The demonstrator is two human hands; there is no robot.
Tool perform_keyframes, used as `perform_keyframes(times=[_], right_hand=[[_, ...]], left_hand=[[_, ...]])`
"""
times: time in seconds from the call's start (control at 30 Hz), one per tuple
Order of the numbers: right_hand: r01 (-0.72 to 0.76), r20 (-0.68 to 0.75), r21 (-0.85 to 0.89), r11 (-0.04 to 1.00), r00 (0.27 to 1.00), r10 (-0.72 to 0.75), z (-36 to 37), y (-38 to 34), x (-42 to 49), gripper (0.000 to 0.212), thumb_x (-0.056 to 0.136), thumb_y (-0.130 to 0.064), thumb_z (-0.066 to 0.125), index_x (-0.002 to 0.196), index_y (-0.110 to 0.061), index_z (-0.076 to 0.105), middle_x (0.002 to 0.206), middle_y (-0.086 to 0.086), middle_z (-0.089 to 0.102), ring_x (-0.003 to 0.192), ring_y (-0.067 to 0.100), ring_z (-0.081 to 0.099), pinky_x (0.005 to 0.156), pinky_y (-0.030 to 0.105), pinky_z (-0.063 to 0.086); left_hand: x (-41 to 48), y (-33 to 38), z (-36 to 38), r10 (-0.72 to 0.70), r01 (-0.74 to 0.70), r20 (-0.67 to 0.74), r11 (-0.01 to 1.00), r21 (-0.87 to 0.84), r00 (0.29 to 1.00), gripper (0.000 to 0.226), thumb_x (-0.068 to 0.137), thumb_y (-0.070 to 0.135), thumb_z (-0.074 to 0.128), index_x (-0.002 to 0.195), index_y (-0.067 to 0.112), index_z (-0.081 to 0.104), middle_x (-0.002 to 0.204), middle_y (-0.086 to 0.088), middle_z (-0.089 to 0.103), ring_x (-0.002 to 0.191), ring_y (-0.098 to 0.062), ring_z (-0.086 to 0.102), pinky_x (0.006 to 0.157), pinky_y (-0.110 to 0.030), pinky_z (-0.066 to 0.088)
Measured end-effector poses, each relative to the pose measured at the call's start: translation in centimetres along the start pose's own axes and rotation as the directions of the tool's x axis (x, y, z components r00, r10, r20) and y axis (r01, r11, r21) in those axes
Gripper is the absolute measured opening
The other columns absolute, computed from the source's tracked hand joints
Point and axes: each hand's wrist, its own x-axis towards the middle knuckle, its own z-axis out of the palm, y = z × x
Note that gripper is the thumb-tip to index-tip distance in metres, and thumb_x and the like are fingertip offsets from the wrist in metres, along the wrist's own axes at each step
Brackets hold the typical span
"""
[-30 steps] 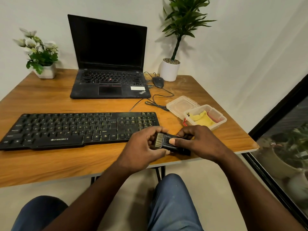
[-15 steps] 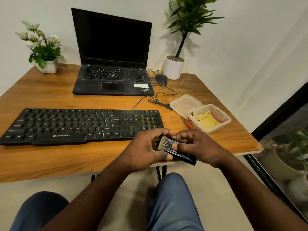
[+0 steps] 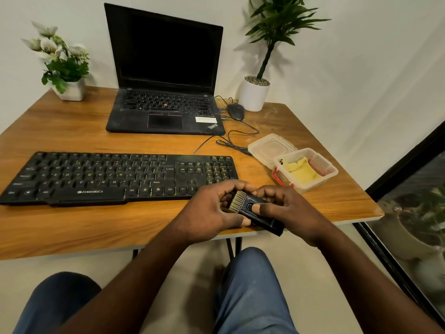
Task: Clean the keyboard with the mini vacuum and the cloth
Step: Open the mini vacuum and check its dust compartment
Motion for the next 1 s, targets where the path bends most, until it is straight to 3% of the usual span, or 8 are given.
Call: perform_keyframes(times=[0.13,0.27,0.4,0.53,0.63,0.73,0.83,1.0], right_hand=[[-0.036,-0.007,0.035,0.999,0.999,0.036,0.4,-0.6,-0.1,0.024,0.088,-0.039,0.073,0.095,-0.015,0.072,0.089,0.005,0.074,0.077,0.013,0.067,0.064,0.02,0.051],[-0.035,-0.022,-0.05,0.998,0.999,0.034,0.7,-0.8,0.0,0.03,0.091,-0.044,0.071,0.099,-0.015,0.075,0.091,0.011,0.075,0.079,0.02,0.07,0.07,0.033,0.054],[-0.114,0.037,0.191,0.975,0.993,0.109,1.2,-1.4,0.0,0.035,0.1,-0.037,0.061,0.105,-0.004,0.071,0.083,0.015,0.072,0.072,0.022,0.067,0.063,0.027,0.053],[-0.061,-0.029,0.323,0.945,0.997,0.075,2.5,-1.5,0.4,0.034,0.104,-0.035,0.052,0.116,-0.006,0.067,0.086,0.014,0.07,0.071,0.026,0.065,0.064,0.034,0.054],[0.038,-0.141,0.39,0.92,0.99,0.019,3.4,-1.7,0.9,0.03,0.106,-0.027,0.05,0.12,-0.005,0.066,0.088,0.018,0.07,0.073,0.029,0.065,0.065,0.036,0.057],[0.119,-0.204,0.348,0.93,0.978,-0.049,4.3,-2.1,1.2,0.024,0.108,-0.018,0.049,0.119,-0.007,0.067,0.094,0.017,0.072,0.078,0.029,0.068,0.065,0.032,0.058],[0.174,-0.263,0.255,0.951,0.959,-0.105,5.2,-1.8,1.6,0.021,0.105,-0.017,0.054,0.12,-0.013,0.067,0.099,0.015,0.073,0.08,0.025,0.068,0.069,0.034,0.057],[0.167,-0.266,0.298,0.94,0.96,-0.086,5.4,-1.2,1.7,0.029,0.098,-0.022,0.058,0.125,-0.02,0.066,0.11,0.015,0.072,0.095,0.032,0.071,0.082,0.053,0.058]], left_hand=[[0.0,-0.1,0.0,0.011,-0.011,-0.002,1.0,-0.007,1.0,0.062,0.074,-0.002,0.088,0.127,0.022,0.067,0.116,0.001,0.073,0.107,-0.017,0.072,0.095,-0.043,0.059],[0.1,-0.3,0.0,0.022,-0.022,0.002,0.999,-0.04,1.0,0.063,0.075,-0.002,0.087,0.13,0.02,0.065,0.118,-0.001,0.072,0.107,-0.019,0.072,0.094,-0.045,0.06],[0.1,-0.8,-0.3,0.034,-0.036,-0.012,0.984,-0.176,0.999,0.068,0.079,0.0,0.083,0.136,0.025,0.058,0.122,-0.008,0.068,0.112,-0.026,0.069,0.096,-0.051,0.058],[0.4,-1.0,-0.3,-0.029,-0.013,-0.111,0.933,-0.358,0.993,0.066,0.077,-0.001,0.081,0.133,0.026,0.057,0.112,-0.013,0.065,0.09,-0.027,0.069,0.088,-0.056,0.06],[0.7,-1.1,-0.1,-0.032,-0.027,-0.194,0.955,-0.294,0.981,0.055,0.081,0.013,0.081,0.13,0.026,0.058,0.102,-0.002,0.062,0.081,-0.02,0.063,0.074,-0.045,0.06],[0.9,-1.3,0.1,-0.035,-0.001,-0.178,0.98,-0.199,0.983,0.039,0.092,0.031,0.074,0.128,0.032,0.058,0.083,0.005,0.062,0.067,-0.019,0.059,0.057,-0.034,0.047],[0.8,-1.5,0.0,-0.035,0.0,-0.191,0.984,-0.18,0.981,0.043,0.089,0.042,0.071,0.129,0.035,0.055,0.079,0.006,0.062,0.062,-0.02,0.055,0.055,-0.034,0.042],[0.9,-1.6,-0.1,-0.018,-0.016,-0.2,0.986,-0.168,0.98,0.048,0.089,0.038,0.068,0.133,0.034,0.05,0.076,0.009,0.053,0.06,-0.015,0.05,0.059,-0.035,0.043]])
